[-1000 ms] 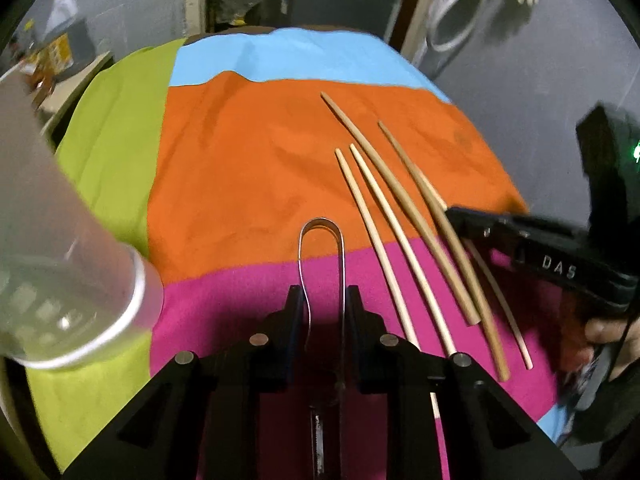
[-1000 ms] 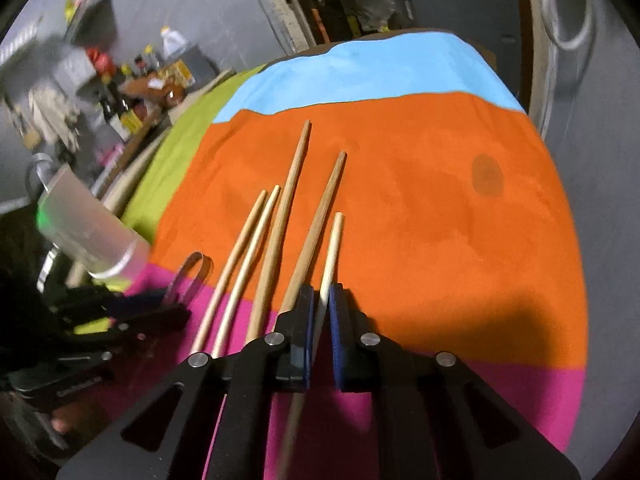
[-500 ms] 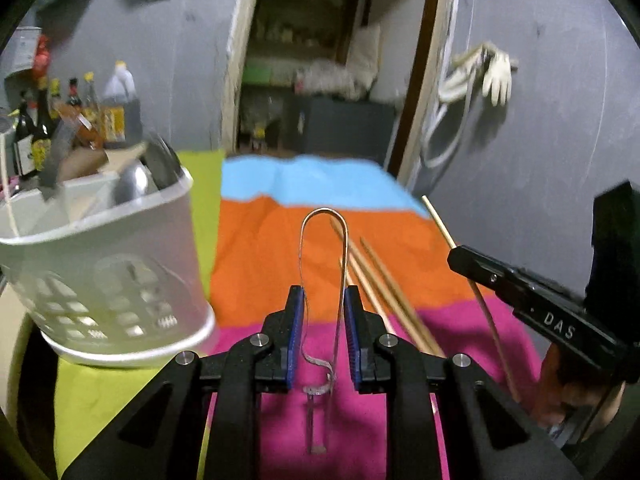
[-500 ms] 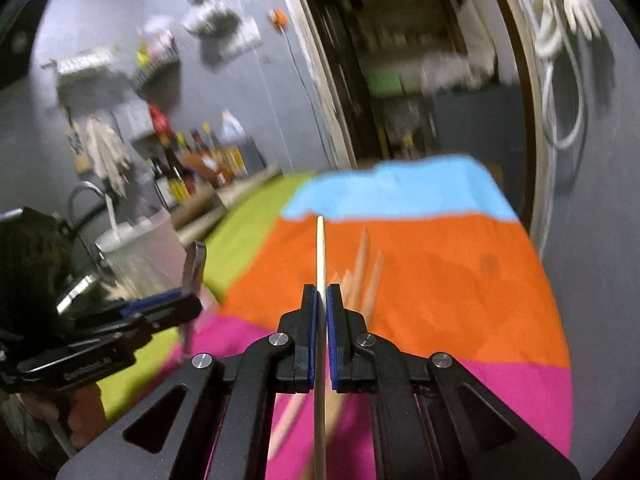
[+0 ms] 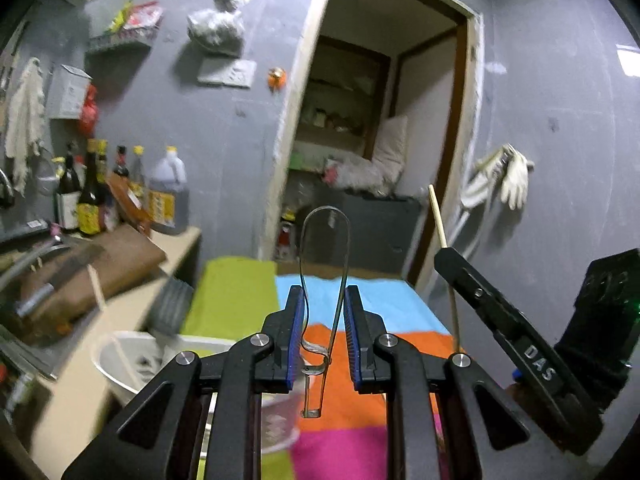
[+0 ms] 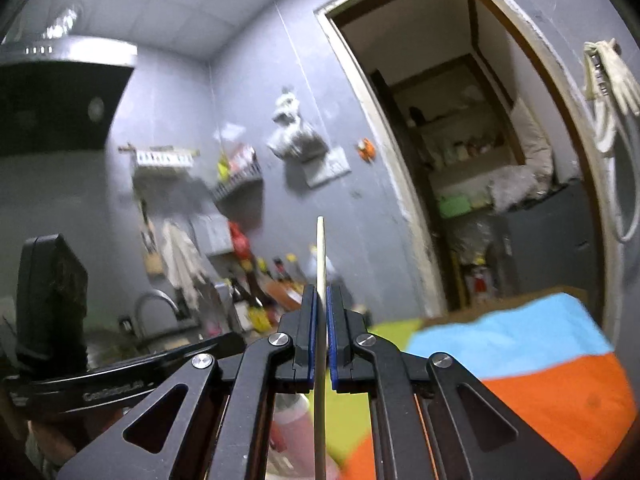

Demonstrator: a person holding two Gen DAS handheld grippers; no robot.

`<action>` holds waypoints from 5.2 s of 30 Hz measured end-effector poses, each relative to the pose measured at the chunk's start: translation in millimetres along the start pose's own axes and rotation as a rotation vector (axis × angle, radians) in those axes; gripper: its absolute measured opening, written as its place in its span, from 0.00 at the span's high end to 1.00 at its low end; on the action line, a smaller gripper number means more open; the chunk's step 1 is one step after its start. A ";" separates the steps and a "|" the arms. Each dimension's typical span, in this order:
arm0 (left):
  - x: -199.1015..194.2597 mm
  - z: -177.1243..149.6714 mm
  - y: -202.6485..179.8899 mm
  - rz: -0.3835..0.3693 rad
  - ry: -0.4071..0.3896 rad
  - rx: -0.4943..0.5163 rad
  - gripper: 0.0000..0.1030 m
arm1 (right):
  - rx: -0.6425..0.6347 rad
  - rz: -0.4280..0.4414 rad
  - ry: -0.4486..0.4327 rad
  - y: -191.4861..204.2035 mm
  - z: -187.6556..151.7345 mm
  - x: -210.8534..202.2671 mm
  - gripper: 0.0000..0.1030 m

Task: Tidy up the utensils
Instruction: 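Lift the knife and chopstick up over the white holder with both tools, then open both tools to drop the knife and chopstick into the holder, then move both tools back down toward the remaining wooden chopsticks, then grasp a chopstick with the left tool while the right tool grasps another chopstick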

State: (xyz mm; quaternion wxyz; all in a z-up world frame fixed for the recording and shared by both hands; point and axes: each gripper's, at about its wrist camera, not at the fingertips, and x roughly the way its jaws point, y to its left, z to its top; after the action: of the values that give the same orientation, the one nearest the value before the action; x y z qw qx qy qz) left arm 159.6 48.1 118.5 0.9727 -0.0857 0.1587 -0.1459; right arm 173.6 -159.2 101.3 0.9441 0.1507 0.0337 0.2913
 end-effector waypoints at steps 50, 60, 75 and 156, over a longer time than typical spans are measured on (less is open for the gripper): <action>20.5 -26.5 120.9 0.189 0.132 -0.143 0.83 | -0.228 -0.164 0.054 64.0 -76.7 91.4 0.94; 8.9 -18.4 112.9 0.180 0.070 -0.142 0.72 | -0.235 -0.129 0.082 54.9 -60.7 71.6 0.79; -16.1 -3.3 51.2 0.142 -0.080 -0.039 0.41 | -0.249 -0.150 -0.018 32.6 -0.9 -3.5 0.30; 191.4 -144.0 -72.5 -0.147 0.737 0.053 0.87 | 0.216 -0.277 0.839 -181.8 -92.0 14.1 0.81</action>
State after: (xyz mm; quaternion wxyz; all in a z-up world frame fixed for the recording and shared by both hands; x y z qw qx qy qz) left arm 266.6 -97.1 -55.1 0.8393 -0.0135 0.4875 -0.2404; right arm 269.5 -269.6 -41.3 0.8578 0.1113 0.4632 0.1931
